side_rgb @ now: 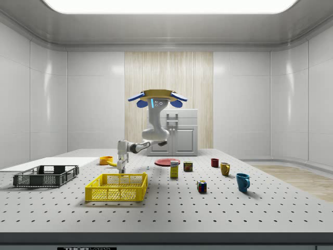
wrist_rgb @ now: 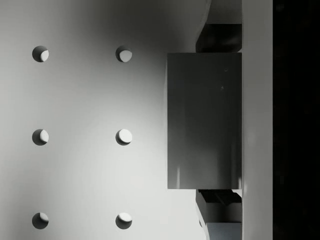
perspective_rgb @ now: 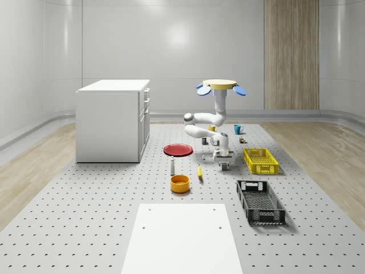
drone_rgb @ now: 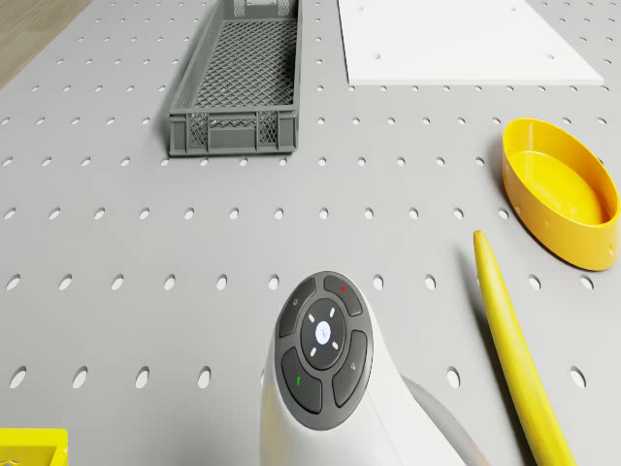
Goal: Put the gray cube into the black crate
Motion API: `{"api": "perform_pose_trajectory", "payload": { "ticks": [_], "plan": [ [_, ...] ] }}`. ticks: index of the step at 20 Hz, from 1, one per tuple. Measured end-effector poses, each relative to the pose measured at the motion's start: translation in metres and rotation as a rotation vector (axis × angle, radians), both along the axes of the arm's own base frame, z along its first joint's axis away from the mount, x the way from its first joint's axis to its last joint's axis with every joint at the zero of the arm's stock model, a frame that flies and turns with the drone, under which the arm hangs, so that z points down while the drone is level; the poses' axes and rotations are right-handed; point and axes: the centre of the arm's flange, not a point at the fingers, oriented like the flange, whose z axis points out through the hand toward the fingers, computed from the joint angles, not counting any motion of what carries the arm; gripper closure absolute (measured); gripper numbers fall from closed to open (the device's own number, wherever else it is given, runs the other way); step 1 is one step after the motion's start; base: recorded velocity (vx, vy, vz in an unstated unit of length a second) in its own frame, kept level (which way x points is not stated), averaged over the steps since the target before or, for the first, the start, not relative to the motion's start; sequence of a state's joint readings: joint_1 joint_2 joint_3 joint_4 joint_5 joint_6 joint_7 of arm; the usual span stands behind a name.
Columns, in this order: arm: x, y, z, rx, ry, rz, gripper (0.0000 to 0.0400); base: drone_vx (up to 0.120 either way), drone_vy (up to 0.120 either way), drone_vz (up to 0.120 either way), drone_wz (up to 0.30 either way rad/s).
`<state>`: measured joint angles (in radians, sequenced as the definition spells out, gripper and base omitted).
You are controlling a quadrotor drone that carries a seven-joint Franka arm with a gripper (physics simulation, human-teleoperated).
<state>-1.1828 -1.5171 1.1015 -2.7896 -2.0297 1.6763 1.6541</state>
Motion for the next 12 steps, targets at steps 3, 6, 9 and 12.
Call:
{"api": "perform_pose_trajectory", "payload": {
  "ticks": [3,6,9,12],
  "plan": [
    [0.0,0.0001,0.0008,0.0,0.0,0.0,0.0119,0.0,0.0,0.0,0.0],
    [0.0,0.0001,0.0012,0.0,0.0,0.0,0.0135,0.0,0.0,0.0,0.0],
    [0.0,0.0001,0.0007,0.0,0.0,0.0,0.0143,0.0,0.0,0.0,0.0],
    [0.0,0.0001,-0.0063,0.0,0.0,0.0,0.0147,0.0,0.0,0.0,0.0]
  ]
}}
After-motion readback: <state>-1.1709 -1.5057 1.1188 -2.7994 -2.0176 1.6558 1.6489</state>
